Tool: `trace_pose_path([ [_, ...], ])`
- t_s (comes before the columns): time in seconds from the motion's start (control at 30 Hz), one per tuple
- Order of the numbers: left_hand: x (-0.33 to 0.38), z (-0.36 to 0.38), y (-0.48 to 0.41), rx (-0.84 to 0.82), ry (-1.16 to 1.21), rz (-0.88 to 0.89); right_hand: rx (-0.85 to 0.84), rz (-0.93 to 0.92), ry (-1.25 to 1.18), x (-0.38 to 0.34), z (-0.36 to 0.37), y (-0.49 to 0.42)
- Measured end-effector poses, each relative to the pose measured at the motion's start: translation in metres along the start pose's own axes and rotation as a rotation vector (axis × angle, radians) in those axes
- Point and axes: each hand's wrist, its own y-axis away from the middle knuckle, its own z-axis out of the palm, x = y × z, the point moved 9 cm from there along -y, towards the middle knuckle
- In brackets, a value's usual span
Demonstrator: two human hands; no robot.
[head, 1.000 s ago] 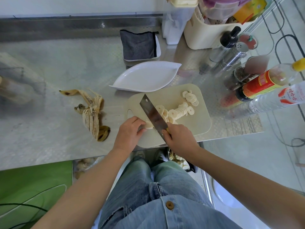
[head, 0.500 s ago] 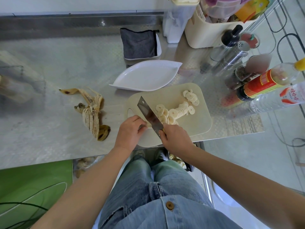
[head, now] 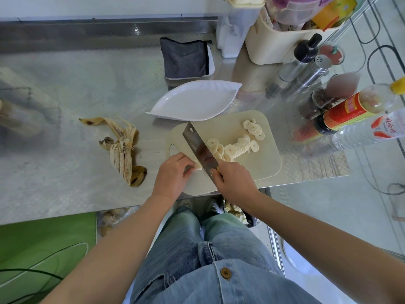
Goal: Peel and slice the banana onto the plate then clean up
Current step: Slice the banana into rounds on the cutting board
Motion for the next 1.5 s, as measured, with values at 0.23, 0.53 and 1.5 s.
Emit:
trace_pose_path([
  [0.23, 0.002, -0.003, 0.0, -0.002, 0.001, -0.001, -0.031, 0.004, 0.035, 0.002, 0.003, 0.003],
  [0.53, 0.0, 0.0, -0.001, -0.013, 0.006, -0.003, -0.046, 0.013, 0.046, -0.002, 0.01, -0.002],
  [1.5, -0.001, 0.001, -0.001, -0.021, 0.015, -0.009, -0.058, 0.015, 0.042, 0.004, 0.01, 0.004],
])
